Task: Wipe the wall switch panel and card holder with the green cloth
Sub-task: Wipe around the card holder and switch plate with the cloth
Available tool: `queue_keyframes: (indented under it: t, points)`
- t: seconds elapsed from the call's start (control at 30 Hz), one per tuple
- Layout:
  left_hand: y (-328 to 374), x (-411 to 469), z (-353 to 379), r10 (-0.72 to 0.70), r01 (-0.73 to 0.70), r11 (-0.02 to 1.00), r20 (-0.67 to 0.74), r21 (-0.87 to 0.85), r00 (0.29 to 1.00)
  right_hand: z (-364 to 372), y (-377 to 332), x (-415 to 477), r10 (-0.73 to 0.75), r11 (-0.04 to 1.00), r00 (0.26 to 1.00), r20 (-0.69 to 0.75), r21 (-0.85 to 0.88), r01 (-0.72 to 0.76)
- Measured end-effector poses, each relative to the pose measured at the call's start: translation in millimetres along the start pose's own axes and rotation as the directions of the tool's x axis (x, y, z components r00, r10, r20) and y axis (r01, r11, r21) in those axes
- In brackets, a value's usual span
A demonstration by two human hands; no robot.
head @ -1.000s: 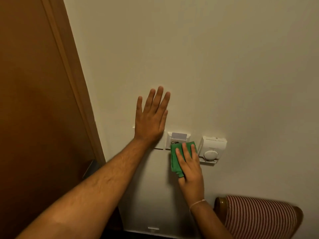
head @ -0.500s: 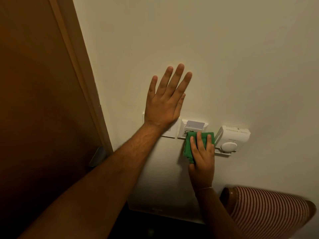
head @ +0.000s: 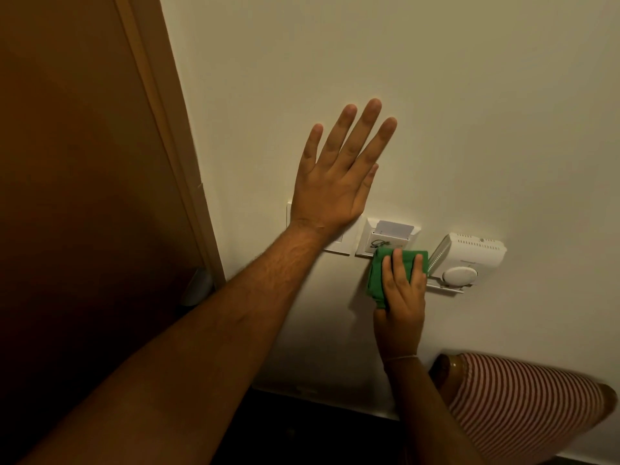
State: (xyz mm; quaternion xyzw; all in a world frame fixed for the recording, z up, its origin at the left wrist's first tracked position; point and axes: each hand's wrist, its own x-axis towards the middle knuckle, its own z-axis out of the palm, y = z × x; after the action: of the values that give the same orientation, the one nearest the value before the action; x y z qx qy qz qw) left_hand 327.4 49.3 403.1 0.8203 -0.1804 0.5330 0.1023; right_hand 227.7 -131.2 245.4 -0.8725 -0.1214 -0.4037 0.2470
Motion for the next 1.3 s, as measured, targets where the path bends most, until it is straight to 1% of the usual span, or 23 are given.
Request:
queue_keyframes:
  t: [0.13, 0.33, 0.43, 0.5, 0.57, 0.7, 0.77, 0.83, 0.93, 1.03, 1.13, 1.23, 1.3]
  points:
    - [0, 0, 4, -0.002, 0.002, 1.000, -0.020, -0.005, 1.000, 5, -3, 11, 0.039, 0.999, 0.996, -0.082, 0.038, -0.035]
    - [0, 0, 4, 0.004, -0.004, 1.000, -0.028, 0.004, 1.000, 6, -4, -11, 0.110, 0.993, 0.993, -0.031, 0.037, -0.108]
    - [0, -1, 4, 0.003, -0.004, 1.000, -0.024, -0.010, 1.000, 5, -6, 5, 0.080, 0.993, 0.992, -0.095, 0.096, -0.071]
    - [1, 0, 5, -0.001, 0.001, 1.000, -0.033, -0.003, 0.999, 5, -6, 21, 0.051, 0.995, 0.989, -0.141, 0.096, -0.038]
    - [0, 1, 4, -0.011, 0.010, 1.000, -0.029, -0.019, 1.000, 7, -6, 22, 0.049, 0.996, 0.991, -0.124, 0.076, -0.040]
    - [-1, -1, 6, 0.002, -0.003, 0.999, -0.030, -0.037, 1.000, 10, 0, -6, 0.062, 0.997, 0.997, -0.038, 0.050, -0.060]
    - [-1, -1, 7, 0.012, -0.013, 0.999, -0.025, -0.040, 1.000, 11, 2, -4, 0.055, 0.997, 0.997, -0.047, 0.061, -0.053]
    - [-1, -1, 8, 0.012, -0.014, 0.999, -0.027, -0.041, 1.000, 10, -3, 8, 0.036, 0.997, 0.996, -0.085, 0.076, -0.029]
    - [-1, 0, 8, 0.008, -0.009, 0.999, -0.031, -0.042, 0.999, 9, -8, 22, -0.017, 1.000, 0.994, -0.106, 0.016, 0.019]
    - [-1, -1, 8, 0.008, -0.009, 0.999, -0.036, -0.037, 0.999, 7, -8, 9, 0.014, 0.998, 0.999, -0.034, -0.064, -0.016]
    - [-1, -1, 7, 0.010, -0.011, 1.000, -0.043, -0.028, 0.999, 2, -7, -1, 0.041, 0.997, 0.999, 0.010, -0.059, -0.040]
    - [-1, 0, 9, 0.010, -0.011, 0.999, -0.051, -0.031, 0.999, 0, -12, 18, 0.017, 1.000, 0.997, -0.081, -0.016, -0.018]
    - [-1, 1, 9, 0.006, -0.007, 0.999, -0.055, -0.033, 0.998, 1, -16, 30, 0.000, 1.000, 0.993, -0.117, -0.002, 0.000]
